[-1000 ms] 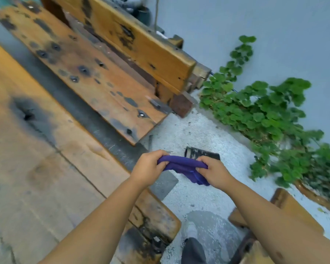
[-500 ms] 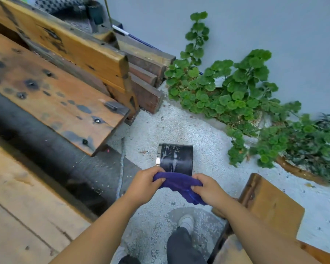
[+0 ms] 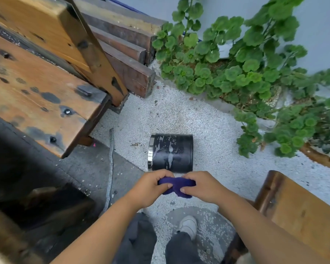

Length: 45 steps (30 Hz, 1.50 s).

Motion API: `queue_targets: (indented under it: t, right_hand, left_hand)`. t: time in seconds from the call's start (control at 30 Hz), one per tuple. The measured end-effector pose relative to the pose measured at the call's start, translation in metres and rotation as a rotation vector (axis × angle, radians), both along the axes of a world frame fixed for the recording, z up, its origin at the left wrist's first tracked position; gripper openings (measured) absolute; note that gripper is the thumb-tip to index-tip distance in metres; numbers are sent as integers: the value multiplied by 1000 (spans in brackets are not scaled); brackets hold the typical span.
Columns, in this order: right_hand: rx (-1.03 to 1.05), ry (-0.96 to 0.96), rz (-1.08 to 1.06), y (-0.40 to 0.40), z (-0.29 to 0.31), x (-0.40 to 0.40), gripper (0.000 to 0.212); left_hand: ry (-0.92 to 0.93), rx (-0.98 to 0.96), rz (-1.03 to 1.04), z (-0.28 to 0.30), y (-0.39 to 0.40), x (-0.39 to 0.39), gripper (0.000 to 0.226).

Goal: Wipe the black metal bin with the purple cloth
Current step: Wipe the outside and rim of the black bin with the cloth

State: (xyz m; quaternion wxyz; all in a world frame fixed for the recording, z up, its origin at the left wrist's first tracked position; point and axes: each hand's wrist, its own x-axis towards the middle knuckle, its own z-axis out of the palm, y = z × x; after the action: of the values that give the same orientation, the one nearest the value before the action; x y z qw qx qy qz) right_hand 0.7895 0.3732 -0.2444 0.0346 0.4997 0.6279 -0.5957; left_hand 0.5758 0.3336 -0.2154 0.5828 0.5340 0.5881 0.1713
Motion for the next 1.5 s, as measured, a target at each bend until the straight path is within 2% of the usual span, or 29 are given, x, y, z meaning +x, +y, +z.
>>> queue_targets:
  t: [0.13,0.23,0.33,0.4,0.47,0.53,0.57,0.63,0.7,0.8,0.9,1.03,1.13,1.3,1.43,1.5]
  right_hand:
    - [6,30,21,13,-80,-23,29]
    - [57,26,42,30,-148,-41,30]
    - [79,32,-117,45,-212,-48,26]
    - [73,83,-290,54,-249,-45,27]
    - [64,132,-430,63,-277,-39,31]
    - [69,189,-555,71,-304,-33,31]
    - [72,230,-629,75,-314,-30,32]
    - [79,326,-774,85,-332,-25,29]
    - [64,415,-902,95,-342,-23,26]
    - [37,517,-996,113,-354,-22,27]
    - [25,595,-1048,129,-351,-22,28]
    - [6,694,-1094,143,-334,-13,25]
    - [64,697,-1124,154,-322,-1,24]
    - [221,652,-1162,171,-308,14,22]
    - [333,626,-1216,185,-301,20,18]
    - [405,591,-1242,192,-302,24,14]
  left_hand:
    - [-43,-11,-13,-85,23,-20,24]
    - [-18,-21,11,-165,43,-40,27]
    - [78,52,151,-245,59,-60,44]
    - [198,98,289,-297,68,-72,47]
    - [318,69,442,-339,73,-80,55]
    - [379,-14,482,-376,80,-85,60]
    - [351,-74,479,-388,85,-85,49]
    - [235,-138,508,-408,91,-85,4]
    - [75,-165,638,-416,101,-89,27]
    - [-187,-301,780,-421,124,-98,34]
    - [-171,-332,659,-416,145,-97,41]
    - [-196,-307,587,-390,167,-82,17]
    - [-206,-194,459,-364,192,-61,26]
    - [-103,28,259,-325,231,-26,16]
    - [206,286,9,-300,253,-17,14]
    - [387,478,-98,-293,262,-21,26]
